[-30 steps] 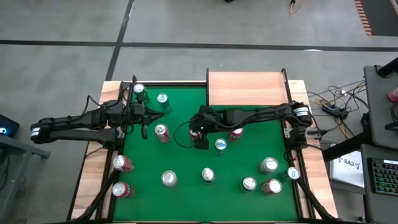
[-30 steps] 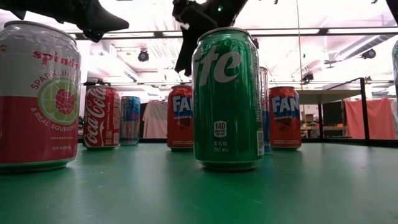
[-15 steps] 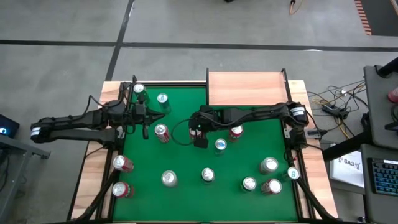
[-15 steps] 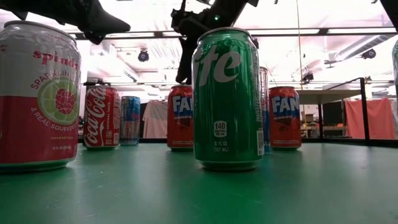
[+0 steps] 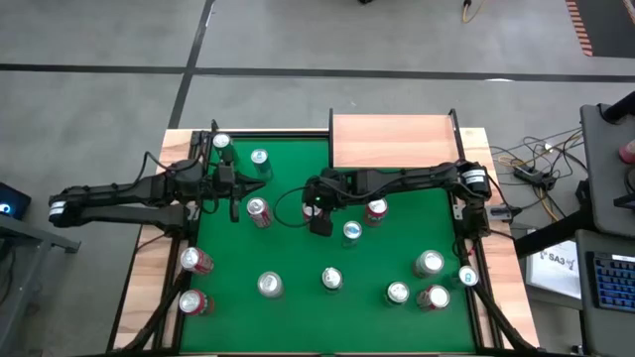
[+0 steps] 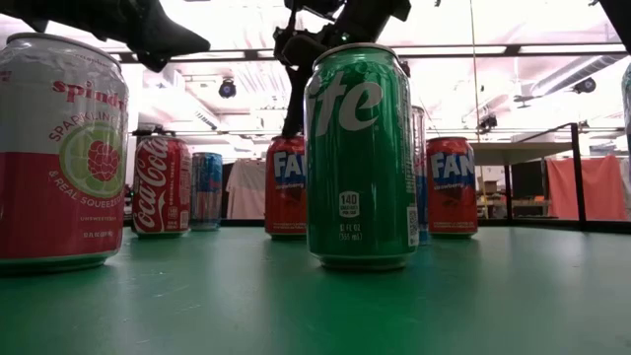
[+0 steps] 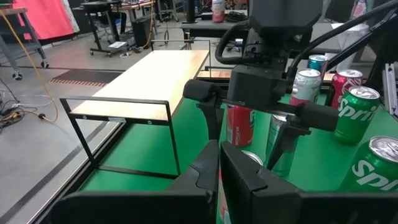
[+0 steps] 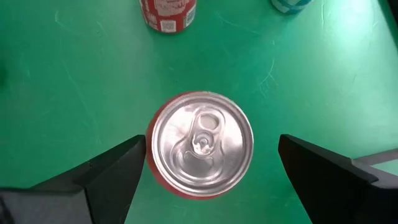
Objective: Place canned beverage on shelf
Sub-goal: Put the top left red soda can on the shelf
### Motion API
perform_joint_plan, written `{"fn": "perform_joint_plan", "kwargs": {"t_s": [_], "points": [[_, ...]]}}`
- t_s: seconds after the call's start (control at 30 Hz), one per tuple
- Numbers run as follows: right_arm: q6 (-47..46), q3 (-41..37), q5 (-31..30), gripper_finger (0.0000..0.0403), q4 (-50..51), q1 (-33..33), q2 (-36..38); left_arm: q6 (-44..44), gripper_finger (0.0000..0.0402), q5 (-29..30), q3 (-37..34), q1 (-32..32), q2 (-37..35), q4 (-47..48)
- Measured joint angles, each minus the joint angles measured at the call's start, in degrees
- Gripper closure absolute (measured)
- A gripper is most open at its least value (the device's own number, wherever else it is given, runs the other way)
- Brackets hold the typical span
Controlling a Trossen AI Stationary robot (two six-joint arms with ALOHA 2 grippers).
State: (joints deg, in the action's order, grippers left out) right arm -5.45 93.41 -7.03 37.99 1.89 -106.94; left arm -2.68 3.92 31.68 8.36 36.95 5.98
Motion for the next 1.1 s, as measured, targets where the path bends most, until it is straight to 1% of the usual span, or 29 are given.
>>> {"fn": "perform_joint_plan", "kwargs": {"t_s": [0.4, 0.7, 0.8, 0.97, 1.1], "points": [[-1.0, -2.8, 0.1, 0.0044, -5.0, 0.1, -0.1, 0.0, 0.0402, 0.0, 0.0, 0.0, 0.2, -0.5], [-0.7, -3.0, 1.4, 0.0046, -6.5, 0.2, -4.4, 0.0, 0.0402, 0.0, 0.0, 0.0, 0.2, -1.0], [-0.7, -3.0, 1.3, 0.0062, -7.0, 0.2, -4.6, 0.0, 0.0402, 0.0, 0.0, 0.0, 0.2, -1.0], [-2.7, -3.0, 1.1, 0.011, -7.0, 0.2, -4.2, 0.0, 0.0402, 0.0, 0.0, 0.0, 0.2, -1.3], [-4.3, -3.0, 1.1, 0.0111, -6.7, 0.2, -4.1, 0.1, 0.0402, 0.0, 0.0, 0.0, 0.2, -2.6]]}}
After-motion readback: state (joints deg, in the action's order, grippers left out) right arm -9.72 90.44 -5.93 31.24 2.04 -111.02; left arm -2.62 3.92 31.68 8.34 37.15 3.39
